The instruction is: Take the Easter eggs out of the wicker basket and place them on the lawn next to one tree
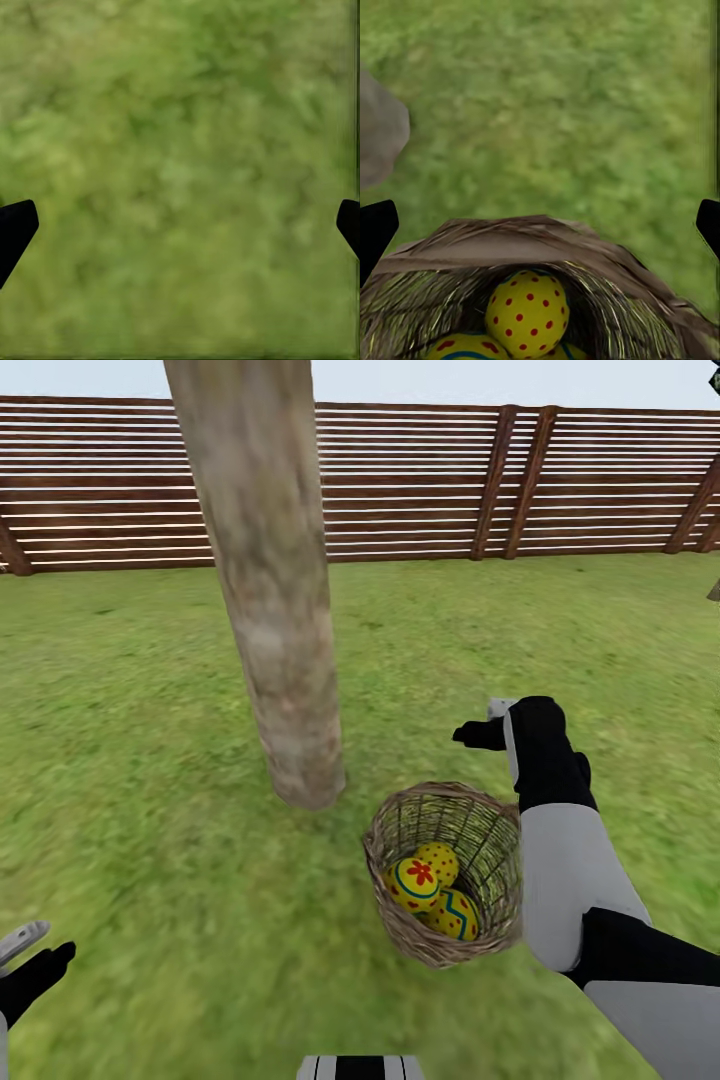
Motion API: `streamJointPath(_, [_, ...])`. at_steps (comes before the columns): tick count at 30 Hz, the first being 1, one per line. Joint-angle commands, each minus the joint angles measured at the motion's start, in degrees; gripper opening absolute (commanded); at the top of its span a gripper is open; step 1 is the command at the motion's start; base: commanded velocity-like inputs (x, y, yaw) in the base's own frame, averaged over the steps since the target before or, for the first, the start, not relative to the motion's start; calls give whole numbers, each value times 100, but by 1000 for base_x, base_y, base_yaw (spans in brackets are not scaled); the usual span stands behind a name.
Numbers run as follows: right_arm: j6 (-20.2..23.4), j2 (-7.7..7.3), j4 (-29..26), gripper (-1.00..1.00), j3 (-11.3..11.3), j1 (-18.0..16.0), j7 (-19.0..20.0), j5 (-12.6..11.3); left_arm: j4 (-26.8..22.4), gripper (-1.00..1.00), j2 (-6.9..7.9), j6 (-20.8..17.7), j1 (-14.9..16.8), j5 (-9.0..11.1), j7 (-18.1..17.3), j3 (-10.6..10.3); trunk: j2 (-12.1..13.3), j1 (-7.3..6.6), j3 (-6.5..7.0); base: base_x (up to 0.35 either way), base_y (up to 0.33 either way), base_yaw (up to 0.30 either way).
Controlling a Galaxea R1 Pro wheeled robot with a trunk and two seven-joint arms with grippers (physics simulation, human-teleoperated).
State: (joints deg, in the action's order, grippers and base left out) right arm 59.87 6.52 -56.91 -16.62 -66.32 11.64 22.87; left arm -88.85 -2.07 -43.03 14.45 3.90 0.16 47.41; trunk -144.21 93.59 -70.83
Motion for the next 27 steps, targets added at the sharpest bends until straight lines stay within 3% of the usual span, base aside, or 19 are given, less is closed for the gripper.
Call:
streamJointPath(1, [13,4,-5,100,-20,-4,57,60,-12,100,-4,-32,6,37,2,13,-2,-1,-5,0,-264,0])
streamJointPath(22, [13,-62,17,100,-21,5,53,68,-259,100,-19,-157,-1,37,-20,11,-2,-1,-5,0,-258,0])
streamJointPath(24, [13,-70,21,100,-19,5,51,77,-271,100,24,-316,4,52,-48,15,-2,-1,-5,0,-74,0])
streamJointPath(27, [13,-83,27,100,-18,5,50,88,-277,100,223,-427,21,65,-114,19,-2,-1,-5,0,-30,0])
